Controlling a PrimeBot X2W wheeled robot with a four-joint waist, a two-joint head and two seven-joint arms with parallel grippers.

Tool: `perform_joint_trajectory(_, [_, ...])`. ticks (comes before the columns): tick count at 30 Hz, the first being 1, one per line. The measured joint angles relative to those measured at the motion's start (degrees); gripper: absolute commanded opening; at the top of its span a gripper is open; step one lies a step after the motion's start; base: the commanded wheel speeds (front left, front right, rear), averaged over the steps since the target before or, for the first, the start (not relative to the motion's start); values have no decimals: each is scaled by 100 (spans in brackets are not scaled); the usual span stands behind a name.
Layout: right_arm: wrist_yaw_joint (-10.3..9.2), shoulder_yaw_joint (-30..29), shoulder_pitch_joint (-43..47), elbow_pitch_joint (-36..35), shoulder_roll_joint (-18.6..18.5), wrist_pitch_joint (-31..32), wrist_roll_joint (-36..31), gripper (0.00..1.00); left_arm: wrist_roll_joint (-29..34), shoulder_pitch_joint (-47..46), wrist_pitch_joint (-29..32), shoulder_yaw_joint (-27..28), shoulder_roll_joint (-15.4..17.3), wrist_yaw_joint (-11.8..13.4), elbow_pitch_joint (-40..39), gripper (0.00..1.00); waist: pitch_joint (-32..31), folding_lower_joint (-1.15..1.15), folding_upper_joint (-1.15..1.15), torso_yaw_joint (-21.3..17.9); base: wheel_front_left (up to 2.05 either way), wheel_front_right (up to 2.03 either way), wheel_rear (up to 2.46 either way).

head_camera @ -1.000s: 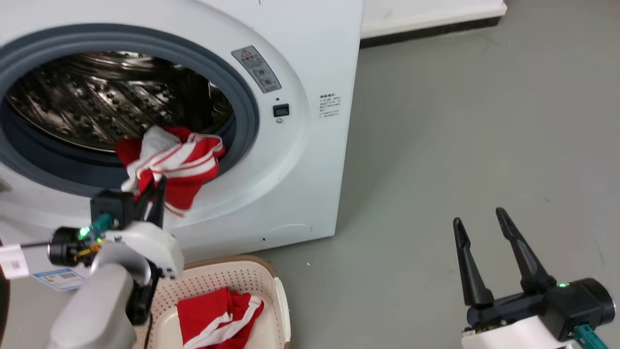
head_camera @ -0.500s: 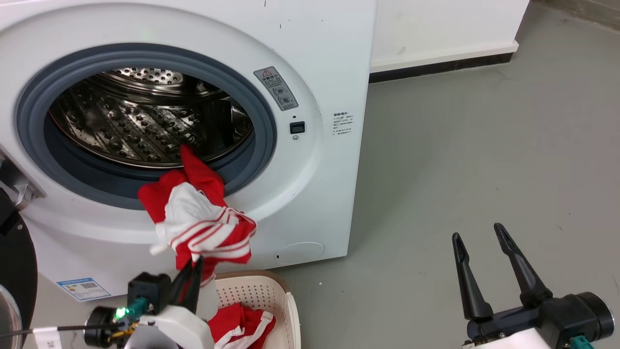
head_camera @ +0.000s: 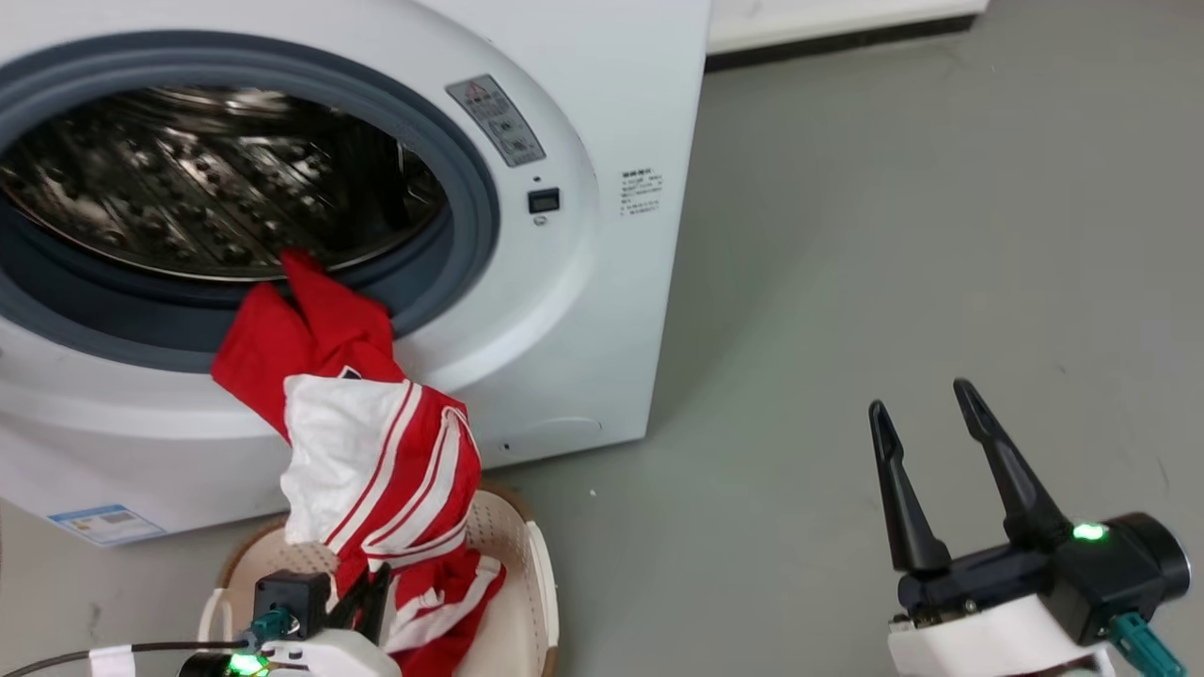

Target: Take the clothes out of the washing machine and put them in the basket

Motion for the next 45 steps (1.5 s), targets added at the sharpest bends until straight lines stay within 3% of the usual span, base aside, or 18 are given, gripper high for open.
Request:
perform_joint_trajectory(11, [0,51,-634,-182,0,0,153,100,-47,-1032,-135,-125,-513,-590,2203,0,1061,1,0,-301,0,0,0])
perform_joint_trajectory(27, [0,26,-1276,-347,1,0,328,100,-53,-2264,153,-328,-980,-1012,4135,0,2253,1,0,-398,0,0,0])
perform_joint_trajectory(35, [0,-111,-1473,-456,1,0,394,100,-114,-2698,403,-320,-967,-950,4458,0,2853,1,0,-454,0,0,0])
perform_joint_trajectory(45, [0,-170,-1639,-469,2,0,405,100,-182,-3058,412,-261,-970,-657,4557,0,3281,1,0,-421,0,0,0])
